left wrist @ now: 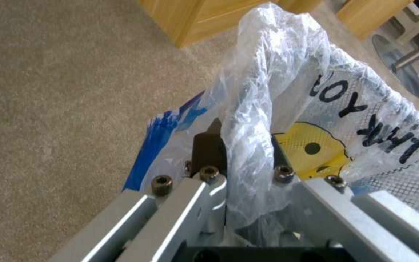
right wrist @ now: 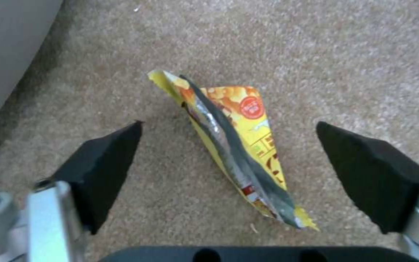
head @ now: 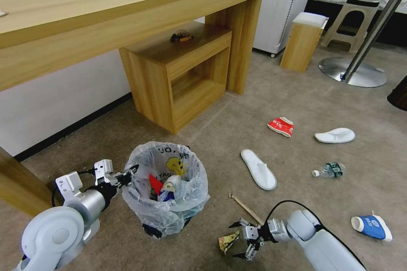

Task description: Pick up the trash bin and place the garbage on the floor into it.

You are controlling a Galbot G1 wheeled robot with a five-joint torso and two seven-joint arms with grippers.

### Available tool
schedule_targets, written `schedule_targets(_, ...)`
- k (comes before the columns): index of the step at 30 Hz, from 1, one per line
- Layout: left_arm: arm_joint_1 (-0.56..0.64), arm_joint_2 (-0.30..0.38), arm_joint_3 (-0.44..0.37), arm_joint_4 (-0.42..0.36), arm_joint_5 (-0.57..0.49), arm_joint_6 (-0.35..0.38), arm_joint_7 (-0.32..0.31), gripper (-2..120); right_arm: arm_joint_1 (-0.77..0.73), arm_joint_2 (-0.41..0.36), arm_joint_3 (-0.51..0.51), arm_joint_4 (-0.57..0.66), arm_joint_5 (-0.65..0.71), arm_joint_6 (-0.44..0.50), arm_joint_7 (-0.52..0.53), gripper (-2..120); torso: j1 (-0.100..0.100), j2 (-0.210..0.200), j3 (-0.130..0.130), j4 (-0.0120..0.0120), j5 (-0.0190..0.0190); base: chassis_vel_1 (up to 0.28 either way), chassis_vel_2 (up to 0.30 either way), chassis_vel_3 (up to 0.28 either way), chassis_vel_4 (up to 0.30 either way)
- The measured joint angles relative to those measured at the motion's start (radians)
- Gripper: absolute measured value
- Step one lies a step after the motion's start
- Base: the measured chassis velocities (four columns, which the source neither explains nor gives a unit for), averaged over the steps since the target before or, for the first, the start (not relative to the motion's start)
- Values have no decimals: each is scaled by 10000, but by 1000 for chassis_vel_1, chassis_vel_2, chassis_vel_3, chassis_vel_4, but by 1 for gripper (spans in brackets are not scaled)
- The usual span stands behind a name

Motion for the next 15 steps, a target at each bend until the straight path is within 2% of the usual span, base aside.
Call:
schedule_targets(10, 29, -5, -22, -33, -1, -4, 2, 3, 46, 74, 104, -191, -229, 83, -45, 86, 0, 0, 0, 0, 0, 0, 0, 0, 0)
schedule_targets(13, 28, -5, -26, -33, -1, -6, 3, 3, 32, 53, 127, -191, -238, 90, -63, 73, 0, 0, 0, 0, 0, 0, 0, 0, 0)
schedule_targets(15, 28, -5, -26, -34, -2, -6, 3, 3, 31, 48, 130, -191, -244, 91, -70, 69, 0, 0, 0, 0, 0, 0, 0, 0, 0)
